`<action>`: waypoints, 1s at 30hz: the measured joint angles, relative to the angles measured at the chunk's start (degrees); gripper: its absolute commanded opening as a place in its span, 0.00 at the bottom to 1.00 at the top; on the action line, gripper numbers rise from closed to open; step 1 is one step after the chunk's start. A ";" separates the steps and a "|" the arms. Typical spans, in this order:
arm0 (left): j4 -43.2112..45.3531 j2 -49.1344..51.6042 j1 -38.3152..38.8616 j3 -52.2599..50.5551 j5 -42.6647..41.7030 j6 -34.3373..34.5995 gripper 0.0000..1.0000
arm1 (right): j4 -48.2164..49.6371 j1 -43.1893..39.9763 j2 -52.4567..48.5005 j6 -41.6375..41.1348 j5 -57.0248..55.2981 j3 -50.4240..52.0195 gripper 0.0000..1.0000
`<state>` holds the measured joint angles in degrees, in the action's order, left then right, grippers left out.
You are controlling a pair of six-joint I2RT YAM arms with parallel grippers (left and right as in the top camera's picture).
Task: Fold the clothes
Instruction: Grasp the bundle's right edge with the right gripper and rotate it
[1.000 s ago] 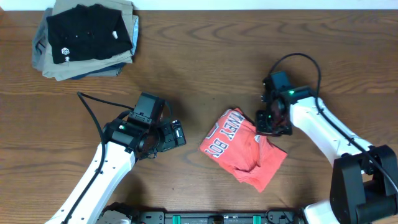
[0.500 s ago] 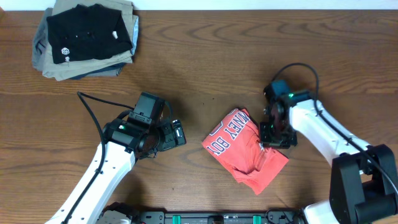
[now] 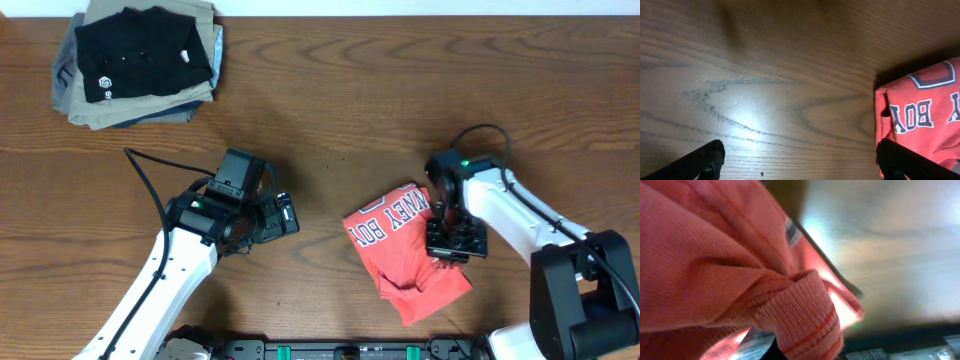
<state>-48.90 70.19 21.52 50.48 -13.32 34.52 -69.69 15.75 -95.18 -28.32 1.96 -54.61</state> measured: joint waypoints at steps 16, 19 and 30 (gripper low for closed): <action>0.17 0.00 0.00 0.00 0.04 0.00 0.98 | -9.44 -1.05 0.48 2.80 -3.41 -11.06 0.44; 0.26 0.00 0.00 0.00 0.02 -0.02 0.98 | -5.97 -1.05 0.48 5.62 1.64 -11.06 0.17; 0.83 0.00 0.00 0.00 0.02 -0.02 0.98 | 1.03 4.48 0.50 15.45 18.40 -9.16 0.17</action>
<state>-48.07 70.19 21.52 50.48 -13.30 34.50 -68.66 20.23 -94.67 -12.86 20.36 -63.77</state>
